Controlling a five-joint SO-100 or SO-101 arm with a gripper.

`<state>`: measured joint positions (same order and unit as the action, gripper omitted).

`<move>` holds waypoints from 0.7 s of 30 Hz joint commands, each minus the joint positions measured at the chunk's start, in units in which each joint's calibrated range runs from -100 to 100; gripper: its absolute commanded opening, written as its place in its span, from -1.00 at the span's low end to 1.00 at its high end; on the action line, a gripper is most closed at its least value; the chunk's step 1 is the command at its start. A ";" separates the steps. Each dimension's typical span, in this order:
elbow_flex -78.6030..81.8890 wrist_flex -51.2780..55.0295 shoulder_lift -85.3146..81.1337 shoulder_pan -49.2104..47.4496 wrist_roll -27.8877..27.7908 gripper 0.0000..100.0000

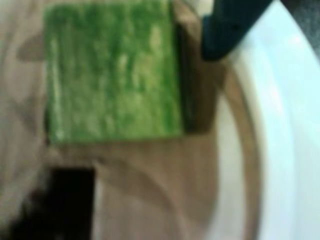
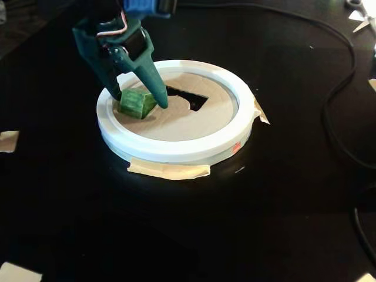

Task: Pick up the square block and drop it in corresponding square shaped hole

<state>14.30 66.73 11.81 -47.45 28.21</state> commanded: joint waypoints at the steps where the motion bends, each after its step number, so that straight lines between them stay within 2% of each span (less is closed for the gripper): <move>1: 0.09 2.66 -10.34 -0.24 -0.20 0.63; 8: -0.18 7.08 -14.28 1.39 -0.44 0.63; 21: 0.18 -0.25 -10.52 8.38 -3.42 0.63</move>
<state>14.98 68.57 2.45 -40.26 25.27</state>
